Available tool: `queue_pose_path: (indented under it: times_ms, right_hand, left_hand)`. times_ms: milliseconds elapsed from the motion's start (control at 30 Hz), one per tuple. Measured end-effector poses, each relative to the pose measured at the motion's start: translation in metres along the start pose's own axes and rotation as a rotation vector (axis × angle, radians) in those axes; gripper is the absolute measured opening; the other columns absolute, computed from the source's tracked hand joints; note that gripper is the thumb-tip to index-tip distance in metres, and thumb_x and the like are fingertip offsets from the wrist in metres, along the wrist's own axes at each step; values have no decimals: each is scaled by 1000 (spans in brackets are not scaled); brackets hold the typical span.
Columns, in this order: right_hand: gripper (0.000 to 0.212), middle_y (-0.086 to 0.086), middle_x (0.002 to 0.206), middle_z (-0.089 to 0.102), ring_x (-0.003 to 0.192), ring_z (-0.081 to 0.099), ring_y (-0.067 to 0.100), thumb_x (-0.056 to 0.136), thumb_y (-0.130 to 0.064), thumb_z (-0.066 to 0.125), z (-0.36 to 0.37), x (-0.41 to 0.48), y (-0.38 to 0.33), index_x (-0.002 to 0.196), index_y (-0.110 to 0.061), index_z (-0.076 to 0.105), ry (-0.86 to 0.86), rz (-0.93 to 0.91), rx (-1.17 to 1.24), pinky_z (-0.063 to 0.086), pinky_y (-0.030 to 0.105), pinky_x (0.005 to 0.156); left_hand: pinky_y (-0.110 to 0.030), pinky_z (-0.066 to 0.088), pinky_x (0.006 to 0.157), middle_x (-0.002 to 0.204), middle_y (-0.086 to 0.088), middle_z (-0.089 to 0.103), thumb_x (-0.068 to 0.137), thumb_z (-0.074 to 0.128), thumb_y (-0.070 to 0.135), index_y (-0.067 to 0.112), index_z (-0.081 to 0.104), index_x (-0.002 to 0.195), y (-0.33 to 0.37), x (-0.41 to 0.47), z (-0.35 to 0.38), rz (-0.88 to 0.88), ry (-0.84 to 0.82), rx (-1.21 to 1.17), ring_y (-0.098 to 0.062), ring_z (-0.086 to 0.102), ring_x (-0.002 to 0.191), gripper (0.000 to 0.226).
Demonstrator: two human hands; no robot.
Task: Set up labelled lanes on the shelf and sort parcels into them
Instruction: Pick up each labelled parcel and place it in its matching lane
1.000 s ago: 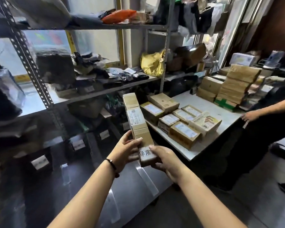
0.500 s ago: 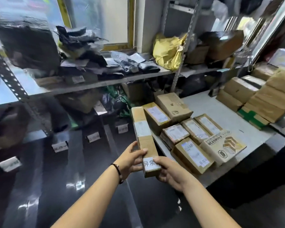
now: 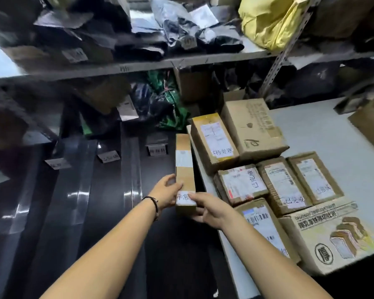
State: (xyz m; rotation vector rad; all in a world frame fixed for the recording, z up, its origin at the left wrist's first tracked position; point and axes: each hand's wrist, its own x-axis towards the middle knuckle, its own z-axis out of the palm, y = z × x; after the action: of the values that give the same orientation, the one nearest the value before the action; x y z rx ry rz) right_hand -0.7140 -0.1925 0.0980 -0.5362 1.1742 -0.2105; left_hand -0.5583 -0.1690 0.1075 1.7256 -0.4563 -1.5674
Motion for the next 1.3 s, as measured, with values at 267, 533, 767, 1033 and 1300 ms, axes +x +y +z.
queue_pose_path:
  times_ms: [267,533,767,1033,1300]
  right_hand:
    - [12,0,87,66,74,62,10,104,-8,50,2,97,-28,99,-14,58,142,-38,-46,48,22,56]
    - [26,12,116,71,97,68,23,102,-8,48,4,144,-10,124,-7,62,282,-168,-110,56,36,90]
    - [38,9,133,64,117,63,26,102,-14,46,12,142,-8,139,-16,54,357,-196,-244,50,42,105]
    - [55,11,153,33,137,36,36,98,-27,50,56,66,-35,150,-16,35,396,-481,-1176,34,48,110]
    - [51,6,150,41,133,43,33,100,-34,47,160,-29,-17,148,-19,39,170,-825,-1591,38,48,106]
  left_hand:
    - [-40,46,102,137,-10,55,101,51,15,6,47,141,-15,57,-4,-57,212,263,-30,58,119,42]
    - [-40,45,108,134,-8,58,100,53,20,12,53,137,-28,64,-16,-92,261,296,-16,54,108,38]
    - [-34,47,101,133,-5,59,101,53,25,14,54,137,-27,52,-25,-75,221,378,-22,58,119,38]
    - [-24,42,100,132,-2,61,99,56,21,13,58,131,-6,8,-46,175,290,469,-12,56,113,33]
    - [-40,35,113,159,-3,32,98,51,31,17,35,152,3,-106,-124,483,561,1259,-23,27,148,58]
